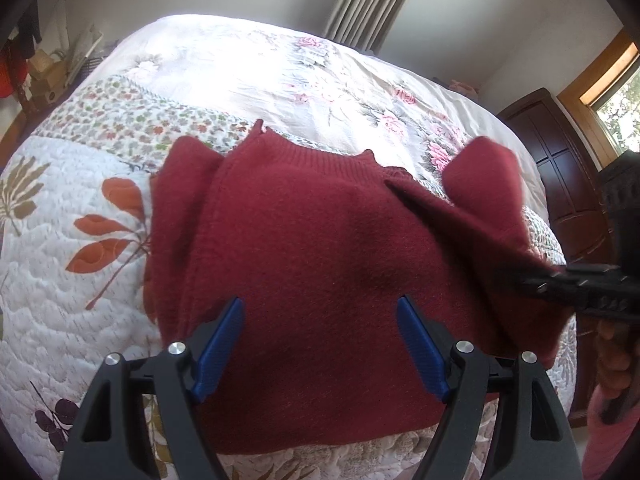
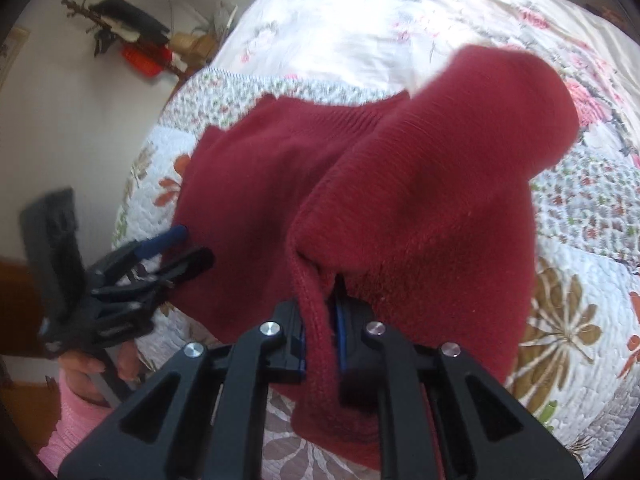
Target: Fold small clothes
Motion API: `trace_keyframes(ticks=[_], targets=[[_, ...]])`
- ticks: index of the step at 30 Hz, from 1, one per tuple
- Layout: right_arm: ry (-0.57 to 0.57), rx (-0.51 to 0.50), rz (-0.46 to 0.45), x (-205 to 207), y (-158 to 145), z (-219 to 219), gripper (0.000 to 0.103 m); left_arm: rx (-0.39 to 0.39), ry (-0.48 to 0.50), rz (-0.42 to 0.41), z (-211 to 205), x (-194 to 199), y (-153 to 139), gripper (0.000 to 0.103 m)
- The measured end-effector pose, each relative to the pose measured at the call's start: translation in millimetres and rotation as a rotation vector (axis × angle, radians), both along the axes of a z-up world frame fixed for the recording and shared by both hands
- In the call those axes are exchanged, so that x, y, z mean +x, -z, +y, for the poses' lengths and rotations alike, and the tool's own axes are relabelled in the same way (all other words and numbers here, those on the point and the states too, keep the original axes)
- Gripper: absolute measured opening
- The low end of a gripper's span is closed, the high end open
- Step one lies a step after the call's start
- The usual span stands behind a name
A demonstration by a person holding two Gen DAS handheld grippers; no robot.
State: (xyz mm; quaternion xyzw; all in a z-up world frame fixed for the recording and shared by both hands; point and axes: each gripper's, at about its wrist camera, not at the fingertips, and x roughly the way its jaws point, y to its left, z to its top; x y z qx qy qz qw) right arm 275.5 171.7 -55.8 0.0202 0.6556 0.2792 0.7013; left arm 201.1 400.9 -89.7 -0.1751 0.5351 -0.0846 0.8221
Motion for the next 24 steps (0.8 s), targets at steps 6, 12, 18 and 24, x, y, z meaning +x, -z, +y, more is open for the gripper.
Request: trace_keyframes(ticks=[6, 12, 18, 24], targets=[[-0.043, 0.034, 0.011, -15.5, 11.5, 9.5, 0.041, -0.071, 0.002, -0.002, -2.1, 5.6, -5.3, 0.079], [-0.069, 0.092, -0.049, -29.8, -25.3, -12.6, 0.051, -0.242, 0.033, 0.042, -16.5, 21.7, -2.9, 0.079], [0.035, 0.143, -0.093, -42.4, -47.5, -73.0, 0.055, -0.262, 0.085, 0.093, -45.3, 39.7, 4.7, 0.08], [0.185, 0.065, -0.031, -39.8, -8.6, -130.8, 0.048, -0.342, 0.089, 0.154, -64.4, 51.5, 19.0, 0.08]])
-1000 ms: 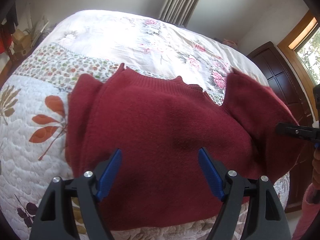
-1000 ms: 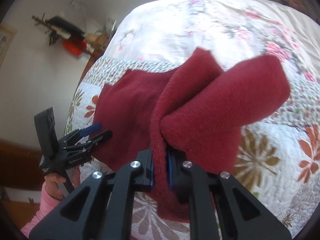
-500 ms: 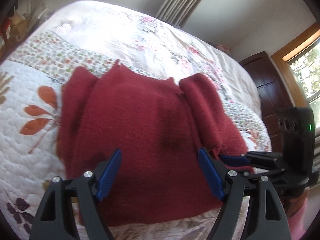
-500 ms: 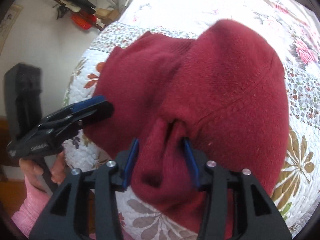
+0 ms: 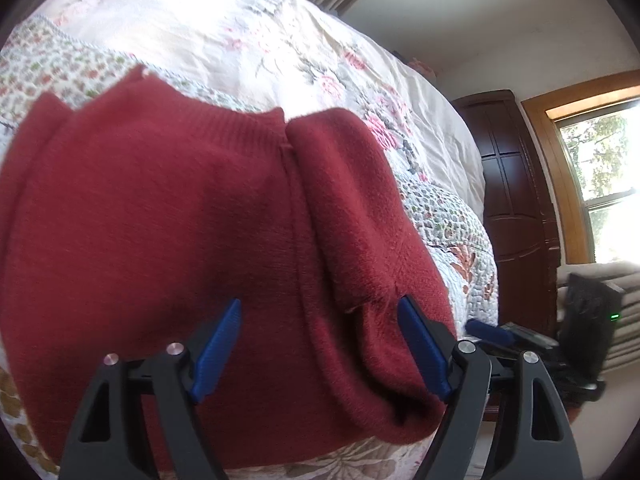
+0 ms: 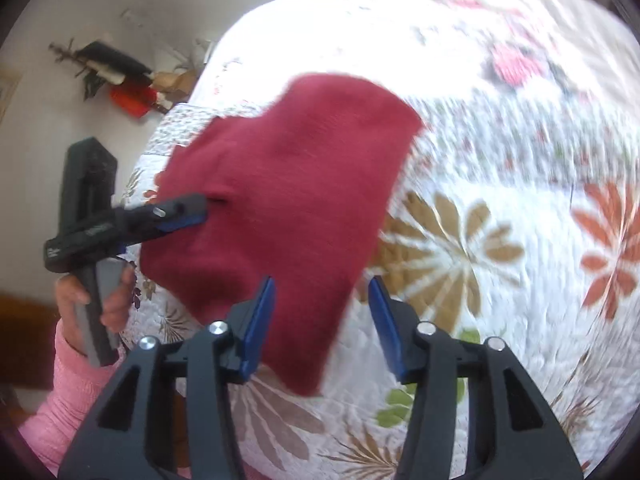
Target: Fold small clothes
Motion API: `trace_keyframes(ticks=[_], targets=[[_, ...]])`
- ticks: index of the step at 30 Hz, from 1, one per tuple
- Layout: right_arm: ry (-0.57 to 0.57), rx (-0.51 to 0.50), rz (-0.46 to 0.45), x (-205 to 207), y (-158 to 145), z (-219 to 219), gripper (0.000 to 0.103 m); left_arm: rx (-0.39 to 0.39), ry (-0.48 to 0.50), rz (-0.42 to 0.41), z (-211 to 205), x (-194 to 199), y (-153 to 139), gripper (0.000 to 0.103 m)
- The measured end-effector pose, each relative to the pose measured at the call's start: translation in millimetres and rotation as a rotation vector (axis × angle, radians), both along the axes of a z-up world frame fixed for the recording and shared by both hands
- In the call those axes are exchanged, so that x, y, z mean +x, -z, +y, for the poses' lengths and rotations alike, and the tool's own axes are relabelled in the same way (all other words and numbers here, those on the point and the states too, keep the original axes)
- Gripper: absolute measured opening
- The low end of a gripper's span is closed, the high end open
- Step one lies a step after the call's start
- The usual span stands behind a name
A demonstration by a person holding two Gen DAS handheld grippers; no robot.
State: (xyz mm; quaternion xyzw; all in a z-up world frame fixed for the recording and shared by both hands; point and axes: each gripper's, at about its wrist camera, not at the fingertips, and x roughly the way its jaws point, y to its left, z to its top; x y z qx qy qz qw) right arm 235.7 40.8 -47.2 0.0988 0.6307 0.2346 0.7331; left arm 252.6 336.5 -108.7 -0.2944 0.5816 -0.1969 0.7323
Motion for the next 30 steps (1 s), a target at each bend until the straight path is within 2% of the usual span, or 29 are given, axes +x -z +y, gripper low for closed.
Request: trace_keyframes(ticks=[2, 6, 11, 14, 20, 21, 22, 23, 24, 27, 30], targets=[[0.014, -0.019, 0.008, -1.8, 11.9, -6.5, 0.048, -0.013, 0.003, 0.009, -5.1, 3.2, 2.1, 0.08], [0.056, 0.037, 0.042, -3.4, 28.2, -21.0, 0.049, -0.018, 0.013, 0.027, -17.2, 12.6, 4.7, 0.08], [0.068, 0.071, 0.036, -6.4, 28.2, -30.1, 0.049, -0.077, 0.003, 0.032, -22.6, 14.5, 1.3, 0.08], [0.071, 0.083, 0.026, -10.4, 24.0, -35.9, 0.05, -0.065, 0.02, 0.018, -33.2, 18.6, -4.8, 0.08], [0.073, 0.09, 0.029, -13.3, 26.1, -33.9, 0.05, -0.054, 0.033, 0.044, -49.1, 31.0, -0.6, 0.08], [0.074, 0.094, 0.029, -14.2, 26.0, -34.0, 0.05, -0.043, 0.022, 0.05, -49.0, 30.9, 1.0, 0.074], [0.074, 0.097, 0.028, -14.6, 25.5, -34.1, 0.05, -0.03, 0.017, 0.05, -48.2, 30.9, 0.3, 0.061], [0.073, 0.099, 0.026, -15.2, 25.3, -34.6, 0.05, -0.01, 0.017, 0.047, -47.5, 30.3, 0.9, 0.053], [0.074, 0.099, 0.023, -15.7, 25.3, -35.1, 0.05, 0.005, 0.016, 0.044, -45.6, 29.2, 2.3, 0.037], [0.093, 0.111, 0.027, -16.7, 25.8, -41.6, 0.05, -0.02, -0.006, 0.034, -39.1, 26.3, 4.5, 0.029], [0.12, 0.113, 0.019, -17.7, 23.5, -50.9, 0.05, -0.026, -0.026, -0.016, -36.4, 19.9, -1.3, 0.025]])
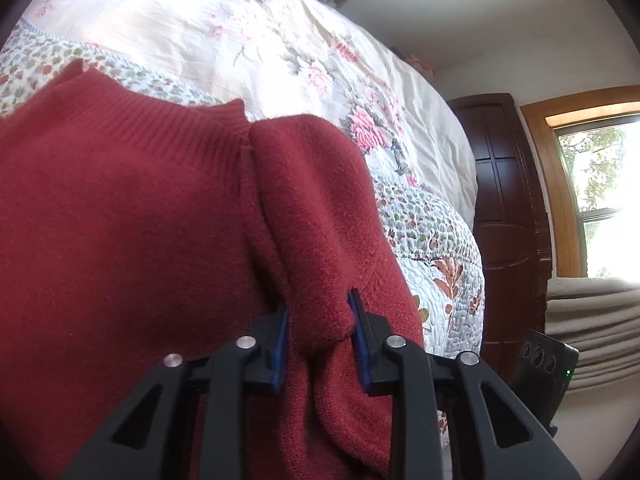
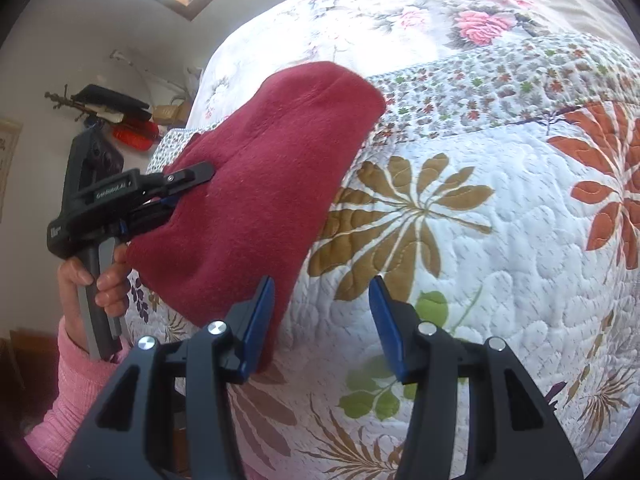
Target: Fold small clothes
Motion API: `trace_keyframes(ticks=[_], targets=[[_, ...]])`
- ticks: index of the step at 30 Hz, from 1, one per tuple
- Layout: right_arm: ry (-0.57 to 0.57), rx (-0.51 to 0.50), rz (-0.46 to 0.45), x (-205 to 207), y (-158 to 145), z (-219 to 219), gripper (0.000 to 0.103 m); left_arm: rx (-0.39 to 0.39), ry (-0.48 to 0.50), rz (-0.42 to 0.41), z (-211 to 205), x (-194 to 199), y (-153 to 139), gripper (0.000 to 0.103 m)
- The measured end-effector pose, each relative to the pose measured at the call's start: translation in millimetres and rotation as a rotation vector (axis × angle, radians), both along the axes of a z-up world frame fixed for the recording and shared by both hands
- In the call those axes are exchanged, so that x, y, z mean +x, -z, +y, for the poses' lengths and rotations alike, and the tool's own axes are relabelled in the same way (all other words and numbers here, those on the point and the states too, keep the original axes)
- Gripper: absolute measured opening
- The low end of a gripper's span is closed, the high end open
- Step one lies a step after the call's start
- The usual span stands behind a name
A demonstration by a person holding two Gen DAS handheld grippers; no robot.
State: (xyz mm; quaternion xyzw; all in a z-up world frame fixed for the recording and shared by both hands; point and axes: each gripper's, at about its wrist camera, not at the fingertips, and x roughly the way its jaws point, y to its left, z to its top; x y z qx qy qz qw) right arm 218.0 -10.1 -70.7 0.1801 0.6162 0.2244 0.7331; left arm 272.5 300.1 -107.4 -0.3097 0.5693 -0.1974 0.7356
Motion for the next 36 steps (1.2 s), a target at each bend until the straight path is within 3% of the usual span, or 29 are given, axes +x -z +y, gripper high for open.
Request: trace_keyframes(ticks=[11, 15, 22, 29, 36], targets=[[0.033, 0.009, 0.034, -4.1, 9.0, -12.1, 0.05, -0.115, -0.046, -0.104, 36.8, -8.7, -30.6, 0.023], [0.023, 0.017, 0.037, -4.6, 10.7, -8.9, 0.05, -0.105, -0.048, -0.16, 64.0, -12.1, -55.5, 0.023], [0.015, 0.014, 0.033, -2.7, 10.3, -6.2, 0.05, -0.06, -0.111, -0.17, 140.0, -22.3, -75.8, 0.023], [-0.027, 0.013, 0.029, -4.1, 7.1, 11.1, 0.051, -0.046, -0.174, -0.097, 197.6, -33.2, -47.9, 0.023], [-0.082, 0.027, 0.01, -7.5, -4.3, 41.6, 0.051, 0.06, -0.201, -0.02, 216.0, -34.4, 6.7, 0.023]])
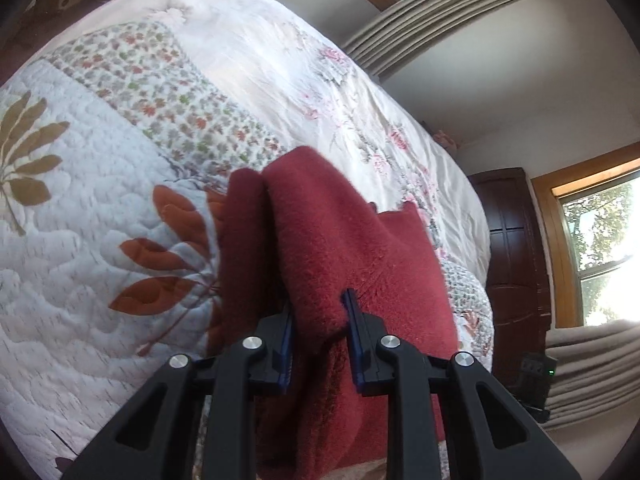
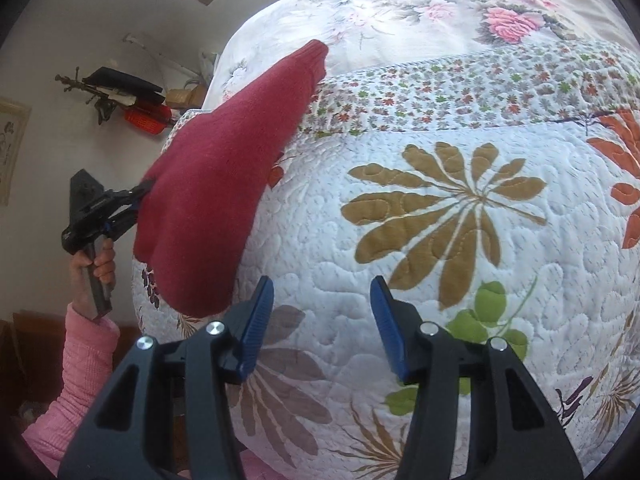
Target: Fold small clothes
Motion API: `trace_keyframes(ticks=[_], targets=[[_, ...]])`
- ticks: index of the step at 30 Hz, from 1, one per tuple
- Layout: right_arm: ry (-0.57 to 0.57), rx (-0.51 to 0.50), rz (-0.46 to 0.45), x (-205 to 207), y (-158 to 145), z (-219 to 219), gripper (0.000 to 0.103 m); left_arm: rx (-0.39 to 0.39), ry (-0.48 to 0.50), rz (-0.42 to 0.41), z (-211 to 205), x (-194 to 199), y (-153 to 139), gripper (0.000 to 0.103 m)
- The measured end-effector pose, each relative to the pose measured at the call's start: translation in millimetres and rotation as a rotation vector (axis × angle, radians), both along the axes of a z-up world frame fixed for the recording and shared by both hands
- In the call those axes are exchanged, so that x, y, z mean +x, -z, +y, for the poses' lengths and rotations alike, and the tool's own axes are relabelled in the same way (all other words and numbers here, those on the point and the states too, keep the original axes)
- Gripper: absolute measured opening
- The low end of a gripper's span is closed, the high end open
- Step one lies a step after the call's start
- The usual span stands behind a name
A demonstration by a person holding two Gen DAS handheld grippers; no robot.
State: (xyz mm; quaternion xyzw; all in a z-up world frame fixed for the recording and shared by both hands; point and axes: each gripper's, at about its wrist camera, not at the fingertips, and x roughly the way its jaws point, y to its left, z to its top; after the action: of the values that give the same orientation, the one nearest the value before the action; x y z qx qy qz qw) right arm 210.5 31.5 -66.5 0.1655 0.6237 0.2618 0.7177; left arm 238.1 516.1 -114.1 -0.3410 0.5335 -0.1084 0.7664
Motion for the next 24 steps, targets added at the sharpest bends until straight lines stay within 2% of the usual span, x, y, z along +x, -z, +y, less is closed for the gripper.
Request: trace_keyframes(ticks=[2, 5, 8, 10, 13, 17, 20, 21, 22, 23, 24], targets=[[-0.025, 0.016, -0.016, -0.6, -5.4, 14.7, 0.053, 0.015, 0.012, 0.02, -5.5, -2.3, 13.6, 0.024], [-0.069, 0.029, -0.018, -0.3, -8.5, 41.4, 0.053, 0.002, -0.006, 0.012, -6.1, -6.1, 12.5, 0.026], [-0.115, 0.03, -0.016, -1.9, -10.0, 66.5, 0.053, 0.026, -0.011, 0.029, -6.5, -12.2, 0.2, 0.038], [-0.129, 0.037, -0.012, -3.5, -10.4, 76.4, 0.053, 0.041, 0.01, 0.019, -9.5, -22.3, -12.5, 0.054], [-0.132, 0.041, -0.006, -3.7, -9.9, 84.2, 0.055, 0.05, 0.046, 0.001, -16.5, -43.1, -28.0, 0.067], [-0.124, 0.048, 0.019, -1.7, -3.4, 88.9, 0.055, 0.062, 0.106, 0.014, -31.6, -65.1, -26.5, 0.068], [-0.12, 0.057, 0.036, -1.9, 1.4, 93.2, 0.056, 0.088, 0.116, 0.012, -39.2, -73.2, -20.2, 0.06], [-0.12, 0.054, 0.041, -1.7, 3.5, 95.5, 0.056, 0.105, 0.117, 0.021, -40.7, -73.7, -16.6, 0.042], [-0.121, 0.051, 0.045, -1.3, 5.1, 97.3, 0.056, 0.107, 0.123, 0.033, -42.2, -73.8, -13.5, 0.016], [-0.12, 0.044, 0.05, -1.4, 7.6, 99.3, 0.056, 0.094, 0.127, 0.038, -42.7, -73.8, -11.2, 0.009], [-0.118, 0.04, 0.057, -2.0, 9.9, 100.8, 0.053, 0.088, 0.123, 0.027, -42.6, -75.8, -12.7, 0.007]])
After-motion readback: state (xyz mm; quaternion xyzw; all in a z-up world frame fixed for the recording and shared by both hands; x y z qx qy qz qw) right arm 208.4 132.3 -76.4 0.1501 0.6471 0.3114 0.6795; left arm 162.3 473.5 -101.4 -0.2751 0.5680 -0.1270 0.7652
